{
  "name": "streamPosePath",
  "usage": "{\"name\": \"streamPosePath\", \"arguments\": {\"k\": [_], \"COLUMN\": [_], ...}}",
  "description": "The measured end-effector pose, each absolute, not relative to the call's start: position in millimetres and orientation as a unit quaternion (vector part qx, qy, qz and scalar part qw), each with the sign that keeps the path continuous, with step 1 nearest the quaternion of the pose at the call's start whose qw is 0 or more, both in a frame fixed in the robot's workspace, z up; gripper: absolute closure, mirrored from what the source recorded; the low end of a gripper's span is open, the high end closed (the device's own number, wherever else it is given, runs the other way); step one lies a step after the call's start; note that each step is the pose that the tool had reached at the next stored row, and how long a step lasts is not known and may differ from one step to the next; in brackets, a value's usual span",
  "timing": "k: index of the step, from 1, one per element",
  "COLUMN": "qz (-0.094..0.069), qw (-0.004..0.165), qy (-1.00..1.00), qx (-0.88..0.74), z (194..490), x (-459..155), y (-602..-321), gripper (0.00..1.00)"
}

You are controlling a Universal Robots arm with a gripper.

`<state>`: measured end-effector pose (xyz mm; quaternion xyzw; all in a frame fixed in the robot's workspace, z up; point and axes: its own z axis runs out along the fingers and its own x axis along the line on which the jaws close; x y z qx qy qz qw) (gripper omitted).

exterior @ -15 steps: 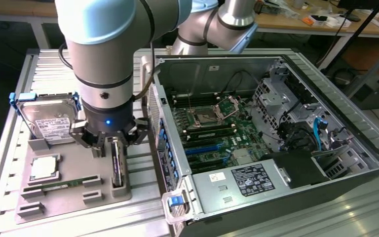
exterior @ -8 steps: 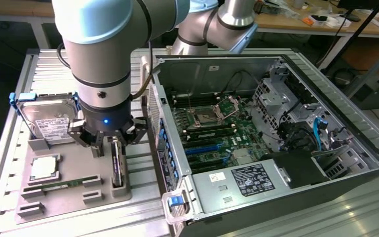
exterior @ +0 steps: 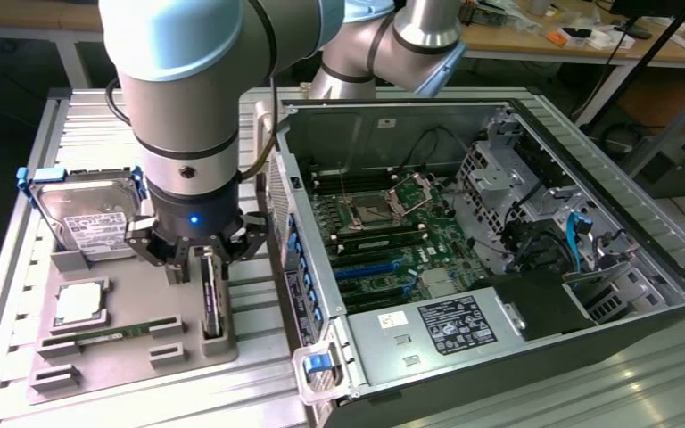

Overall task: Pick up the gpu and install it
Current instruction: 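Pick up the gpu and move the gpu toward the slot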

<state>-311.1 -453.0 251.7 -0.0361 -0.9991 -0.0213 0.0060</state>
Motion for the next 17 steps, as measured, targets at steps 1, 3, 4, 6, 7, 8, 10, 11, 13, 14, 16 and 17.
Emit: {"name": "streamPosePath", "arguments": {"k": [1, 3, 4, 6, 7, 8, 10, 11, 13, 14, 16, 17], "qz": [-0.021, -0.021, -0.021, -0.021, -0.021, -0.021, -0.021, -0.021, -0.021, -0.021, -0.021, -0.021], "qw": [0.006, 0.006, 0.006, 0.006, 0.006, 0.006, 0.006, 0.006, 0.006, 0.005, 0.005, 0.005], "qy": [-0.999, -0.999, -0.999, -0.999, -0.999, -0.999, -0.999, -0.999, -0.999, -0.999, -0.999, -0.999], "qx": [-0.036, -0.036, -0.036, -0.036, -0.036, -0.036, -0.036, -0.036, -0.036, -0.036, -0.036, -0.036], "z": [251.7, 251.6, 251.6, 251.6, 251.6, 251.6, 251.6, 251.6, 250.9, 250.1, 248.3, 247.4], "x": [-310.9, -310.6, -310.6, -310.6, -310.6, -310.6, -310.6, -310.6, -310.5, -310.5, -310.6, -310.6], "y": [-453.1, -453.0, -453.1, -453.0, -453.1, -453.0, -453.0, -453.0, -453.0, -453.0, -453.1, -453.0], "gripper": [0.52, 0.52, 0.52, 0.52, 0.52, 0.52, 0.52, 0.52, 0.52, 0.52, 0.52, 0.52]}}
